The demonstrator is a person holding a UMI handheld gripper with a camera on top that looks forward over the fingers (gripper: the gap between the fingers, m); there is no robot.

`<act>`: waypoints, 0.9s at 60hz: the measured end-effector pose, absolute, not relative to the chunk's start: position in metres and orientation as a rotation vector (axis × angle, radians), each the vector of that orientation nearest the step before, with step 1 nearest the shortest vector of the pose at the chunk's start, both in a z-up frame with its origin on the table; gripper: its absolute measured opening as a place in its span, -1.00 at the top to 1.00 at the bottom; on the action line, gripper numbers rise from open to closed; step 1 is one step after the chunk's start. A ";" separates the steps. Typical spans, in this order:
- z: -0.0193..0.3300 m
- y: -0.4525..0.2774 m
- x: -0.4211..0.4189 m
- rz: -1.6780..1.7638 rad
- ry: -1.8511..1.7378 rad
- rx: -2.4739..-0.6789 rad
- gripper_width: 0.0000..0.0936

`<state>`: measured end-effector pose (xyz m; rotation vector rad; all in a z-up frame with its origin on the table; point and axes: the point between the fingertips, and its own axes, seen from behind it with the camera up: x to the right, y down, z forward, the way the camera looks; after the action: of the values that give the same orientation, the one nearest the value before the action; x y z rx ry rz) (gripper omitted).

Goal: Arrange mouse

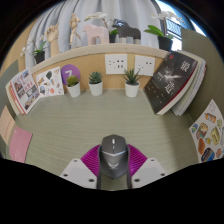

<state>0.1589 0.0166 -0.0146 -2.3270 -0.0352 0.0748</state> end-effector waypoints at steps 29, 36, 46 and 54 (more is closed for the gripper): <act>0.177 0.017 0.099 -0.155 0.183 -2.133 0.37; 0.289 0.016 0.032 -0.136 0.180 -1.971 0.37; 0.357 0.011 -0.091 -0.034 0.133 -1.888 0.37; 0.305 0.007 -0.186 0.015 0.049 -1.967 0.37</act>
<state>-0.1862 0.0066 0.3049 -1.9667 0.0490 0.0150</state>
